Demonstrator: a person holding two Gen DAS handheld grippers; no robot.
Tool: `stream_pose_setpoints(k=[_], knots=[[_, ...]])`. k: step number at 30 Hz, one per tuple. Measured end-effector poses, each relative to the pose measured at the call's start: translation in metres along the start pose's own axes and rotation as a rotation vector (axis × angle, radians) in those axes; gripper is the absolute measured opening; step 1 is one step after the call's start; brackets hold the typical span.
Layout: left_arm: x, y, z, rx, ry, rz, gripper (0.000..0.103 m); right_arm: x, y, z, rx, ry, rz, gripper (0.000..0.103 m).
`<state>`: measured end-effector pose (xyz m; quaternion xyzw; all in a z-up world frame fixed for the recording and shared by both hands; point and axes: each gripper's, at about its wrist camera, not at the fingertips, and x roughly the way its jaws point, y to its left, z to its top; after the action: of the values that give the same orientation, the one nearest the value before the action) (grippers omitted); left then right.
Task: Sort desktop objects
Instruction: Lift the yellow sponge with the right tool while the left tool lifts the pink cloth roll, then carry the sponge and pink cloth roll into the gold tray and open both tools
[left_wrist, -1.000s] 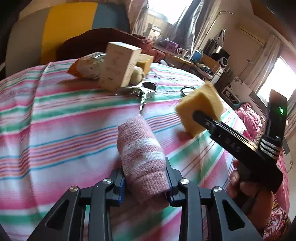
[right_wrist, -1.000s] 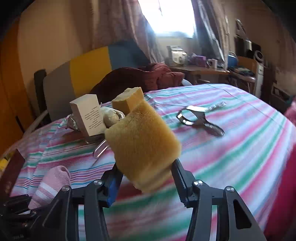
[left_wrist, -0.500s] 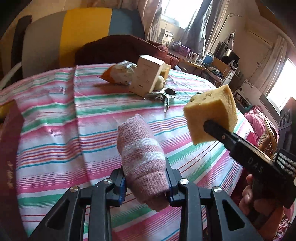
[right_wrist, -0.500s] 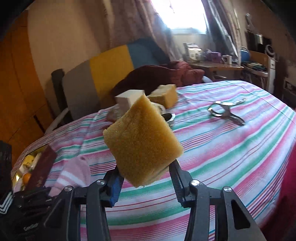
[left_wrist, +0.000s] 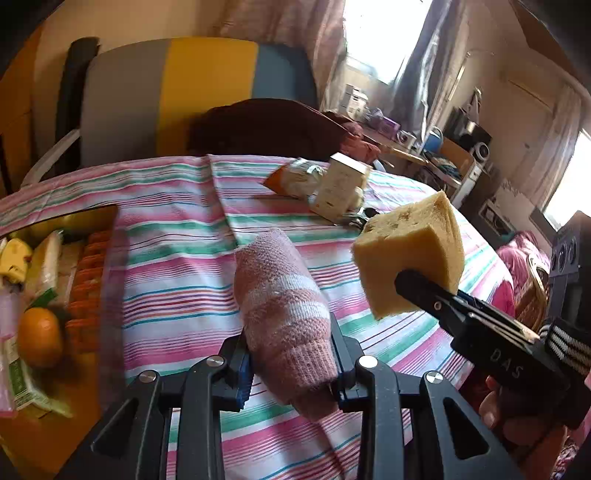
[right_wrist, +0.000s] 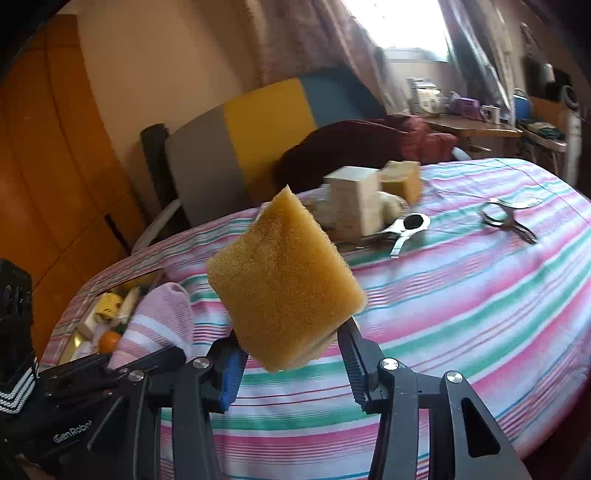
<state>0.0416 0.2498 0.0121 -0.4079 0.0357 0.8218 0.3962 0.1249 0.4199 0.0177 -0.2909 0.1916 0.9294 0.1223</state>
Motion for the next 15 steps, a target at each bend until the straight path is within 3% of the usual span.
stream_pose_setpoints(k=[7, 15], knots=[[-0.04, 0.038, -0.003, -0.037, -0.044, 0.043, 0.032, 0.006, 0.053, 0.001, -0.062, 0.032, 0.086, 0.048], [-0.084, 0.104, -0.015, -0.15, -0.081, 0.087, 0.032, 0.015, 0.117, -0.003, -0.135, 0.096, 0.225, 0.048]])
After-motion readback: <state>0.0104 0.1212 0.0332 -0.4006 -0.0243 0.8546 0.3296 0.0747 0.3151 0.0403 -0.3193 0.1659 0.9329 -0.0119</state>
